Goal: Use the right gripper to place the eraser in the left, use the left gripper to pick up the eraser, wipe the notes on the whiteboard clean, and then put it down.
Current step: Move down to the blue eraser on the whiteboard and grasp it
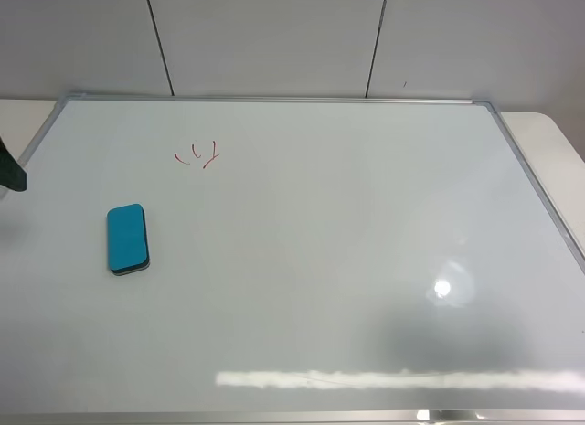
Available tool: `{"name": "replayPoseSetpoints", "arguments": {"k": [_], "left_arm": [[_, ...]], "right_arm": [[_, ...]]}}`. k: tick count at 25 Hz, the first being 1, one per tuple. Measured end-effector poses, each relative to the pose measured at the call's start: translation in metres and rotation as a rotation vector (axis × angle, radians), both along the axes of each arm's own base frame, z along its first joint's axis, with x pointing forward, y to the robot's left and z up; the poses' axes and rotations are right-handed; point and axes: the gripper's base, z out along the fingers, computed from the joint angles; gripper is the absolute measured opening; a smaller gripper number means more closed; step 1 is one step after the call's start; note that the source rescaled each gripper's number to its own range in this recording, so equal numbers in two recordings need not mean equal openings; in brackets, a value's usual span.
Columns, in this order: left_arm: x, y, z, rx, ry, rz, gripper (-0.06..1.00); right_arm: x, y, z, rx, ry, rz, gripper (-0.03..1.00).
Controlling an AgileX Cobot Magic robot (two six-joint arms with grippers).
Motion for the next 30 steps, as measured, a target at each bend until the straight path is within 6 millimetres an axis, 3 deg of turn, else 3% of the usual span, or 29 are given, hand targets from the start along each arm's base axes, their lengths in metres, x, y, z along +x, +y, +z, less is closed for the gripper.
{"name": "replayPoseSetpoints", "arguments": {"k": [16, 30], "left_arm": [[0.039, -0.061, -0.051, 0.085, 0.087, -0.080, 0.88], [0.077, -0.076, -0.103, 0.075, 0.158, -0.064, 0.87]], "right_arm": [[0.000, 0.000, 0.000, 0.000, 0.000, 0.000, 1.00], [0.000, 0.000, 0.000, 0.000, 0.000, 0.000, 1.00]]}}
